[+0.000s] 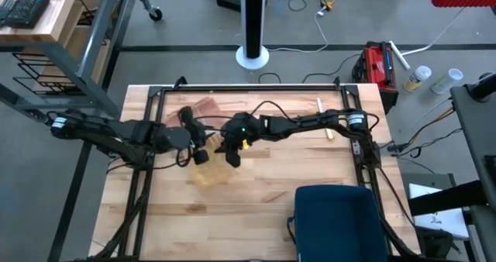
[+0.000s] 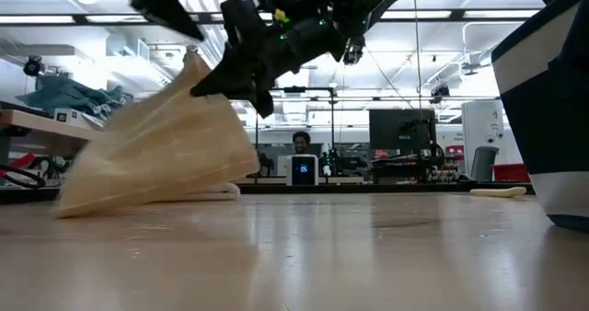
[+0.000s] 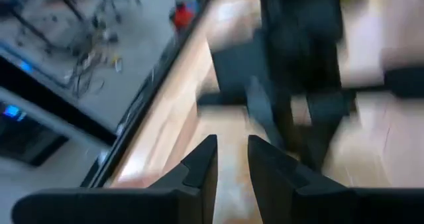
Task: Fold towel
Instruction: Stack the yellow towel on top of the brown towel
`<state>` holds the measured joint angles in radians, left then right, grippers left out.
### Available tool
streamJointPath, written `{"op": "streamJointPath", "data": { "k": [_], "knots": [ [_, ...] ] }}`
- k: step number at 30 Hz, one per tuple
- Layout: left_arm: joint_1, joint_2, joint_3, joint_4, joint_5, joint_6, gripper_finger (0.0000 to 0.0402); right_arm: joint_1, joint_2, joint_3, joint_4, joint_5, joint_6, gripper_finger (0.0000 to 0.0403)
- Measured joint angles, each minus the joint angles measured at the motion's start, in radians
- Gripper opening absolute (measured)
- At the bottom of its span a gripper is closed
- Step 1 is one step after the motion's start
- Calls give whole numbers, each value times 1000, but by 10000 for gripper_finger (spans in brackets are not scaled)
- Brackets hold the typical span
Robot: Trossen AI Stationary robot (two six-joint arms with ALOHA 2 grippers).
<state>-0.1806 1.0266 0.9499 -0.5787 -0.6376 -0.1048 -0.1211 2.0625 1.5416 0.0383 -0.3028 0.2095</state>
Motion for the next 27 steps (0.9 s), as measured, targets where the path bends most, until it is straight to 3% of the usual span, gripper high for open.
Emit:
{"op": "streamJointPath", "data": {
  "k": [4, 6, 11, 13, 15, 21, 27],
  "knots": [
    [0, 9, 79, -231, 7, -28, 75, -23, 1, 2, -1, 15, -2, 14],
    [3, 8, 101, -337, 64, -28, 75, -25, 3, 1, -8, 16, -15, 14],
    [1, 19, 103, -333, 313, -12, 75, -29, 3, -6, -5, 8, -29, 14],
    [-5, 14, 104, -346, 350, -36, 75, -31, 3, -7, -4, -7, -33, 13],
    [-5, 21, 95, -383, 319, -77, 75, -32, 3, -7, -4, -38, -49, 13],
    [-5, 0, 89, -435, 82, -191, 75, -24, 3, -7, 5, -72, -52, 13],
    [-3, -44, 87, -656, -123, -397, 75, -29, -13, -7, 110, -107, -10, 13]
  ]
}}
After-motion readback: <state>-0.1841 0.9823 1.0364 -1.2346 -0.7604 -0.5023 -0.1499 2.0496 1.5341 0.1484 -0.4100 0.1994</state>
